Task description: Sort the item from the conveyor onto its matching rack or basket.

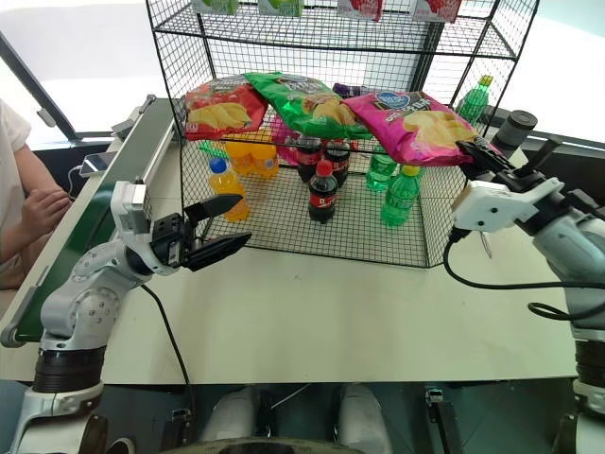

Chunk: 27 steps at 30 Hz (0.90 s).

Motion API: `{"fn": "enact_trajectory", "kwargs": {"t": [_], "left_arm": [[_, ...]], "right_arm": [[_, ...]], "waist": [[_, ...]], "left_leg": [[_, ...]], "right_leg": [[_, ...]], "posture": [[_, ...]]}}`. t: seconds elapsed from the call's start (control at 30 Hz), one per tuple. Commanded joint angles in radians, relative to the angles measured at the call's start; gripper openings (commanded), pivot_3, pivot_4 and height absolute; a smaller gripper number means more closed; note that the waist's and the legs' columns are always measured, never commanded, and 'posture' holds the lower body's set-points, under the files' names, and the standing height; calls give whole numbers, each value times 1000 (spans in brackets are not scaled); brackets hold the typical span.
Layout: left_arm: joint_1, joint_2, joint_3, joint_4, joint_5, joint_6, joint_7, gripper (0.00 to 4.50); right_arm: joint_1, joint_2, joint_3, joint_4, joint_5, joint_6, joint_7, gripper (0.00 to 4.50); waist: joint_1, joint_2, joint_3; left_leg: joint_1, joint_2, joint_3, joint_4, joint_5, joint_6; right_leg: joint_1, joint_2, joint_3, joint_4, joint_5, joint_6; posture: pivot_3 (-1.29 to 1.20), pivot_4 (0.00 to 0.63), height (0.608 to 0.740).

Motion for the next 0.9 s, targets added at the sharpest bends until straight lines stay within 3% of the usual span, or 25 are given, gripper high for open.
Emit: {"fn": "enact_trajectory", "kwargs": {"t": [0.03, 0.43, 0.67, 0.77, 0.9], "left_arm": [[5, -10, -1, -54, 6, -32, 29, 4449], [47, -31, -23, -73, 34, -79, 61, 4449], [59, -35, -23, -78, 43, -93, 75, 4449], [66, -35, -25, -80, 46, -99, 78, 4500], [69, -35, -27, -73, 48, -105, 79, 4500]], "right_arm": [[-39, -8, 13, 39, -56, 8, -90, 0], [-281, 20, 204, 291, -175, 59, -275, 0], [-344, 11, 258, 383, -165, 53, -310, 0], [-350, 19, 265, 387, -133, 49, -290, 1148], [-340, 11, 257, 355, -75, 43, -238, 3061]], "waist": [[-2, 0, 0], [-8, 1, 1], [-4, 1, 1], [-6, 1, 1], [-7, 1, 1]], "left_leg": [[0, 0, 0, 0, 0, 0], [0, 0, 0, 0, 1, -1], [0, 0, 1, 0, 1, -1], [0, 0, 1, 0, 1, -1], [0, 0, 1, 0, 1, -2]], "right_leg": [[0, 0, 0, 0, 0, 0], [0, 1, 0, 1, 0, 0], [0, 0, 0, 0, 0, 0], [0, 0, 0, 1, 0, 0], [0, 0, 0, 1, 0, 0]], "posture": [[0, 150, 726], [0, 150, 726], [0, 150, 726], [0, 150, 726], [0, 150, 726]]}}
